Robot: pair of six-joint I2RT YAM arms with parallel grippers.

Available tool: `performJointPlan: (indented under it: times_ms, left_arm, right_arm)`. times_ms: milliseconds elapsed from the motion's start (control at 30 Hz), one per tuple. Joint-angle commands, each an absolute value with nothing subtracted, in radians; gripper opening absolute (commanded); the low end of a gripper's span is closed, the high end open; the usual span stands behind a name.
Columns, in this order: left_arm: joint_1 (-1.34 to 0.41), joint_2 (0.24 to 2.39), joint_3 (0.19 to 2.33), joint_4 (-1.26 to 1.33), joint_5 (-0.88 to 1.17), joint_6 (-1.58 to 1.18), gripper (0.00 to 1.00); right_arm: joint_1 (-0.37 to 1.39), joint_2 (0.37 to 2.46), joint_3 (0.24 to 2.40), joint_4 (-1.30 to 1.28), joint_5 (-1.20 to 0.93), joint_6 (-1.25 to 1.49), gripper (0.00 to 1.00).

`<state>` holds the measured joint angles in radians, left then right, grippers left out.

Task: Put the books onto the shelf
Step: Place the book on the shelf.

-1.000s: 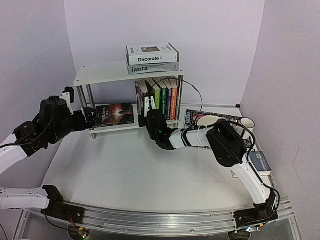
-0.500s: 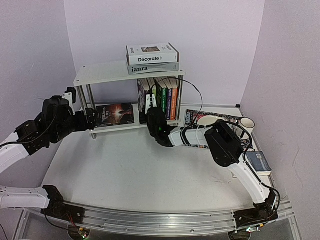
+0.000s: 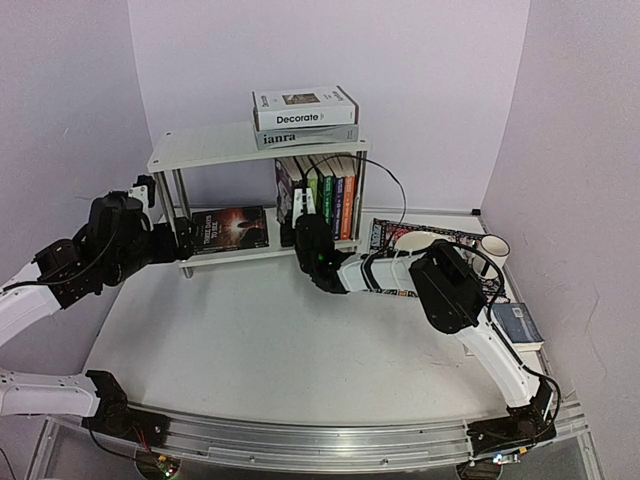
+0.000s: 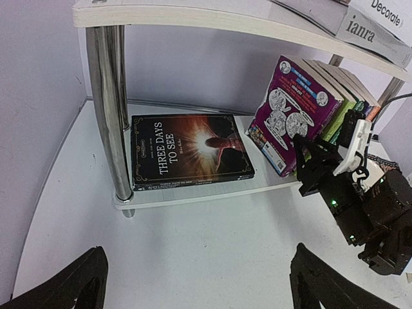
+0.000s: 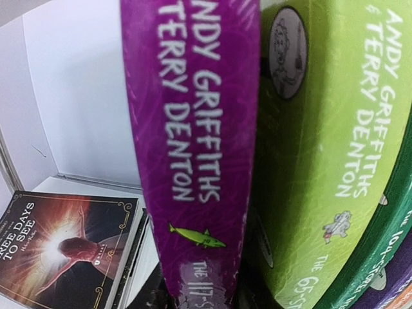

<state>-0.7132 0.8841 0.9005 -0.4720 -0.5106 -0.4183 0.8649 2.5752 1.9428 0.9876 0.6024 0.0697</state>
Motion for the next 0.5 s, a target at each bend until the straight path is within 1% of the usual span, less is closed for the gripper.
performJointPlan:
  times_ms: [0, 333, 467]
  left_arm:
    - [-0.709, 0.874, 0.948, -0.457, -0.527, -0.413, 1.00]
    - [-0.709, 0.865, 0.943, -0.459, -0.516, -0.421, 1.00]
    - [-0.709, 0.861, 0.941, -0.458, -0.514, -0.425, 1.00]
  right_arm:
    - [0.849, 2.526, 1.914, 1.043, 0.660, 0.067, 0.32]
    - [0.852, 2.481, 1.842, 1.084, 0.653, 0.071, 0.33]
    - [0.854, 2.467, 1.821, 1.091, 0.652, 0.072, 0.39]
